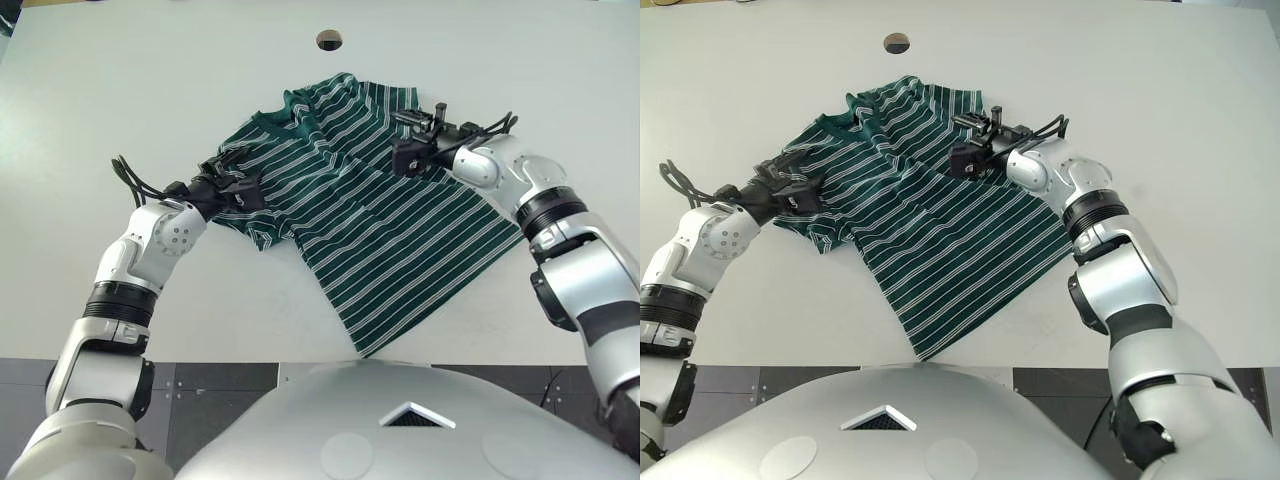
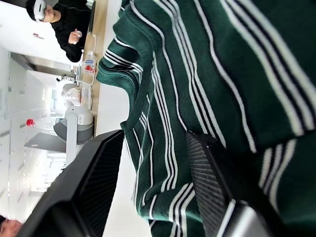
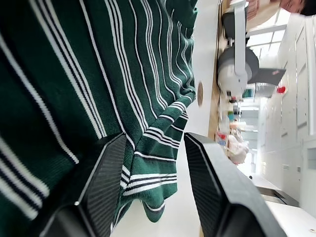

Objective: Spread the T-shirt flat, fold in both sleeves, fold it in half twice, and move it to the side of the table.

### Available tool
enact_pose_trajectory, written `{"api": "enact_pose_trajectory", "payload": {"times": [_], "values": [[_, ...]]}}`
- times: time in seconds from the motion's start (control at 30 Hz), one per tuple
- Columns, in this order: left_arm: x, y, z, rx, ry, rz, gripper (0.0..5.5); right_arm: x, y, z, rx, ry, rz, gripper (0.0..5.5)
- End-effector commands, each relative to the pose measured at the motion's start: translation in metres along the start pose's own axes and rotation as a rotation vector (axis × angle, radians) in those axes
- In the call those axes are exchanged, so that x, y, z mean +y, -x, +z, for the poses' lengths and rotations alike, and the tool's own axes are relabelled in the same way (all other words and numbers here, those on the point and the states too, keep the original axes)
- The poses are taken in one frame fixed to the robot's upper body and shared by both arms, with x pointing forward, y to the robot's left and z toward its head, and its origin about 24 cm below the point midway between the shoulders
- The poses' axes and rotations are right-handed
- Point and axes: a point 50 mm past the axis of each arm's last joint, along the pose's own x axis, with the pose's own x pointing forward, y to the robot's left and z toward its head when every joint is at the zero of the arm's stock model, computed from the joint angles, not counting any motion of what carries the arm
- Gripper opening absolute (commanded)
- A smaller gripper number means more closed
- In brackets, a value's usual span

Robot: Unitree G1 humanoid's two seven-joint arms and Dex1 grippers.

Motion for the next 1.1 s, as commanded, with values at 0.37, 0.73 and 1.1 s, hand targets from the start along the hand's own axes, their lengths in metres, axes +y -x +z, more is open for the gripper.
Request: {"api": "enact_pose_trajectory", "payload": {"times": [0.37, 0.73, 1.1], "values": [[-0.016, 0.013, -0.039, 0.181, -0.091, -0.086, 2.33, 0.0, 0.012, -0.023, 0.086, 0.033, 0.033, 2.17], [0.091, 0.035, -0.035, 0.093, -0.211, 0.508, 2.33, -0.061, 0.044, 0.008, -0.255, -0.206, -0.332, 2.17], [0.108, 0.04, -0.022, 0.042, -0.163, 0.539, 2.33, 0.057, 0.098, 0.026, -0.272, -0.089, 0.662, 2.17]]}}
